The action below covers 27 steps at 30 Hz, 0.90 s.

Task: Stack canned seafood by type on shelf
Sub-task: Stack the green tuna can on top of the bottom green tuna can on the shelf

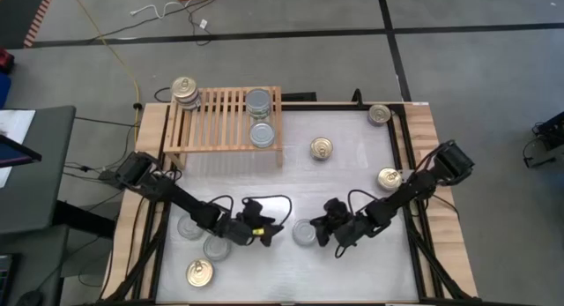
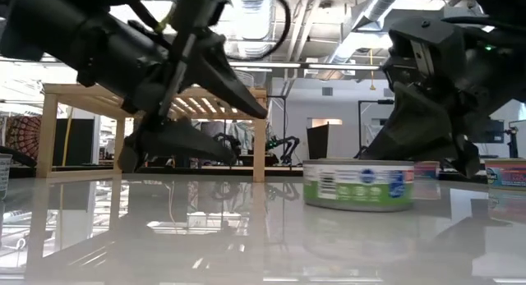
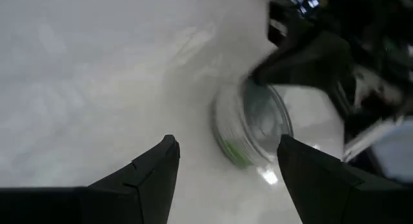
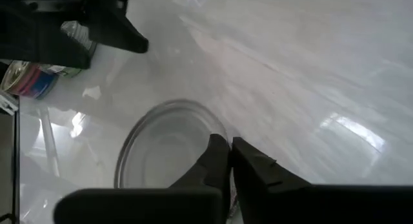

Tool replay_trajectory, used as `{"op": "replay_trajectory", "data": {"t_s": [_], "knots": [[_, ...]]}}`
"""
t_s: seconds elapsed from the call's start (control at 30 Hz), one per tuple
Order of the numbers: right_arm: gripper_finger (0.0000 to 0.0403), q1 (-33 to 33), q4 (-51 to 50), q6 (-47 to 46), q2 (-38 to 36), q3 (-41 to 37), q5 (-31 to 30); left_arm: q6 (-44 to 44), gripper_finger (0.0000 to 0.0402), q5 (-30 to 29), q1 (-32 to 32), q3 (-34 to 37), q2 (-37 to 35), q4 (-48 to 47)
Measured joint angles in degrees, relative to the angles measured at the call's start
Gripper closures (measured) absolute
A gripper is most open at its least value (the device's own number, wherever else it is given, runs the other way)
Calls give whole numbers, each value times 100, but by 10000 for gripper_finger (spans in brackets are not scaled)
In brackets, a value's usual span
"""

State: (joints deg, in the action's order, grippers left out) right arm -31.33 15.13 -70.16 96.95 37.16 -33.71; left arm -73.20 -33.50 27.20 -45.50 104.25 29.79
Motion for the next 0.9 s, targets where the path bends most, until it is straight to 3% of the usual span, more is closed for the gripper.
{"op": "replay_trajectory", "data": {"t_s": [0.2, 0.33, 0.57, 0.73, 0.9], "knots": [[380, 46, 104, 13, 193, 43, 64, -973, 150, 607, -163, -220, 360, -7], [382, 46, 65, 14, 223, 46, 52, -1048, 150, 816, -173, -586, 697, 170], [383, 80, -591, -427, 229, -10, -188, -852, 150, 827, -173, -889, 762, 86], [383, 61, -422, -496, 214, 16, -240, -1431, 150, 850, -196, -905, 758, -152], [384, 57, -264, -331, 212, 18, -321, -1349, 150, 613, -221, -903, 758, 77]]}}
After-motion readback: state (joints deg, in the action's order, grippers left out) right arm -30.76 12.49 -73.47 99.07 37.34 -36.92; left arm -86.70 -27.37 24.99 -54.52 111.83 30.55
